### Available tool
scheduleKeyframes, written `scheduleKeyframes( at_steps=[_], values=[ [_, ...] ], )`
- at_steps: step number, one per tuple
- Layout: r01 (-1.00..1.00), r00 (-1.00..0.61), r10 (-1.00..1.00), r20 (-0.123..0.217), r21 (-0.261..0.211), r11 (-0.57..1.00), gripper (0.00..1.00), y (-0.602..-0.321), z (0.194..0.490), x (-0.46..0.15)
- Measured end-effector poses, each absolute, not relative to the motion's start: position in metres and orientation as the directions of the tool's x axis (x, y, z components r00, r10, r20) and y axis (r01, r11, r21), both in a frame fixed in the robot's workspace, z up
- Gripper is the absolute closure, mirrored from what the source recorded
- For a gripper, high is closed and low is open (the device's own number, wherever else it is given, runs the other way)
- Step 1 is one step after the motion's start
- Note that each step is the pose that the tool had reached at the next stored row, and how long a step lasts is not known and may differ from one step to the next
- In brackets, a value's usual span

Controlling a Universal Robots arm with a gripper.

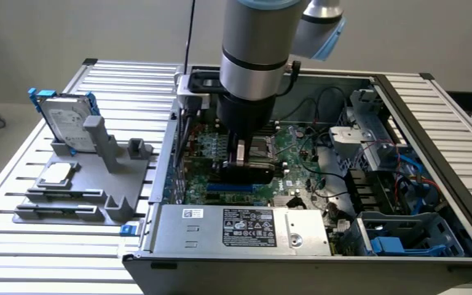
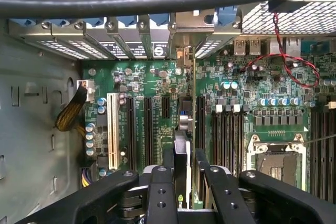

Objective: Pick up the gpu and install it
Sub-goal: 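Insert the gpu into the slot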

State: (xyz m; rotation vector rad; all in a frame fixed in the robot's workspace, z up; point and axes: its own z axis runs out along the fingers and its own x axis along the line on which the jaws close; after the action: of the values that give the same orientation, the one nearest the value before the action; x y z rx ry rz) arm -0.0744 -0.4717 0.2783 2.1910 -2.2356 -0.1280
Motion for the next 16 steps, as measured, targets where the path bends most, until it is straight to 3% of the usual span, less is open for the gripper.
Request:
scheduleKeyframes(
  at_steps=[16],
  values=[
    [-0.998,0.004,-0.999,-0.054,0.065,-0.008,0.73,-0.4717,0.2692,-0.0751]
  ],
)
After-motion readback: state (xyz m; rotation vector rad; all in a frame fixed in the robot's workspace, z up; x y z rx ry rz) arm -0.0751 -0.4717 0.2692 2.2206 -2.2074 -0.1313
